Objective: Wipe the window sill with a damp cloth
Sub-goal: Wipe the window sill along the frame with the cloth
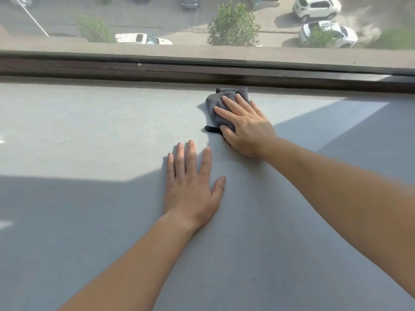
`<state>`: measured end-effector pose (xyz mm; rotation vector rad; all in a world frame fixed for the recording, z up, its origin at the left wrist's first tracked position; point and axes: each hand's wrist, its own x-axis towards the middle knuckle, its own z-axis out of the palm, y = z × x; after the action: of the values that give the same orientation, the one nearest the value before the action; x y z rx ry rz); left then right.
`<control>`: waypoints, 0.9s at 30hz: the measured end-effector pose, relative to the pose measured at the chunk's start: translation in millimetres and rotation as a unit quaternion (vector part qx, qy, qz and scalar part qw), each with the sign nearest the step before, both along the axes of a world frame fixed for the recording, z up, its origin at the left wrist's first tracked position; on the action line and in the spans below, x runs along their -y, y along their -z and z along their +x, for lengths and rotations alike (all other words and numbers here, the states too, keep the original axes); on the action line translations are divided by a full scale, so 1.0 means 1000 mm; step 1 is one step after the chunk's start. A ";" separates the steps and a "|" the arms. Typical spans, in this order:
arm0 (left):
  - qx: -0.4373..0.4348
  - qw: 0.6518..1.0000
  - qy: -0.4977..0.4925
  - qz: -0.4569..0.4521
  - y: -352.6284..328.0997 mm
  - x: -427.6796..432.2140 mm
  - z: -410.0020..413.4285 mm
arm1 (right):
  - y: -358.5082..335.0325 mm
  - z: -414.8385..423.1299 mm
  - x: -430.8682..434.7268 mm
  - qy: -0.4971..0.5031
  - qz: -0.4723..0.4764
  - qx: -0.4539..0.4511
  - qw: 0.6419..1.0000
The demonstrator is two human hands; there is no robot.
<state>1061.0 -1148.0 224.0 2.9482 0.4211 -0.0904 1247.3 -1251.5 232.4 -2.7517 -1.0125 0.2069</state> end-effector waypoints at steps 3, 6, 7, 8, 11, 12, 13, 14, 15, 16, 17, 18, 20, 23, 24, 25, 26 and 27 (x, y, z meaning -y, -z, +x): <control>-0.005 1.000 0.004 0.001 0.001 0.001 -0.001 | -0.003 0.037 0.044 0.122 -0.004 -0.012 0.993; -0.005 1.000 0.002 0.001 0.000 0.002 0.000 | 0.001 0.031 0.048 0.197 -0.014 0.008 0.980; -0.004 1.000 0.002 0.002 0.000 0.001 0.000 | 0.002 0.022 0.044 0.182 -0.012 0.009 0.983; -0.005 1.000 0.004 0.001 0.001 0.002 0.000 | 0.002 0.015 0.044 0.147 -0.010 0.006 0.989; -0.008 1.000 0.006 0.006 0.001 0.001 0.001 | -0.001 0.022 0.072 0.072 -0.019 -0.012 0.997; -0.010 1.000 0.005 0.009 0.001 0.002 0.001 | -0.003 0.033 0.085 0.103 -0.020 -0.011 0.994; -0.012 1.000 0.005 0.013 0.001 0.002 0.001 | -0.004 0.043 0.094 0.157 -0.020 -0.009 0.987; -0.013 1.000 0.006 0.016 0.002 0.002 0.001 | -0.005 0.049 0.099 0.213 -0.020 -0.010 0.977; -0.012 1.000 0.006 0.018 0.002 0.003 0.001 | -0.004 0.049 0.097 0.252 -0.020 -0.010 0.967; -0.012 1.000 0.007 0.020 0.002 0.003 0.001 | -0.002 0.044 0.091 0.265 -0.020 -0.007 0.964; -0.013 1.000 0.008 0.023 0.002 0.003 0.001 | -0.001 0.033 0.085 0.251 -0.017 -0.003 0.968; -0.015 1.000 0.008 0.027 0.003 0.004 0.001 | -0.001 0.019 0.081 0.212 -0.012 0.000 0.977; -0.020 0.999 0.006 0.032 0.002 0.004 0.001 | -0.002 -0.007 0.090 0.104 -0.012 -0.008 0.994; -0.027 0.999 0.003 0.035 0.001 0.007 0.001 | -0.003 0.008 0.125 0.083 -0.022 -0.022 0.996; -0.026 0.999 0.006 0.030 0.000 0.010 0.001 | -0.004 0.021 0.134 0.131 -0.026 -0.023 0.991; -0.017 1.000 0.008 0.019 -0.002 0.016 -0.001 | -0.005 0.030 0.139 0.183 -0.031 -0.026 0.982; -0.003 1.000 0.008 0.003 -0.004 0.024 -0.003 | -0.005 0.034 0.141 0.221 -0.034 -0.026 0.974; 0.009 1.000 0.005 -0.017 -0.007 0.034 -0.007 | -0.005 0.030 0.137 0.234 -0.034 -0.022 0.971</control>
<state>1054.3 -1181.7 231.0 2.9149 0.3971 -0.0710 1277.2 -1388.4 237.5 -2.9329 -0.3282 0.2282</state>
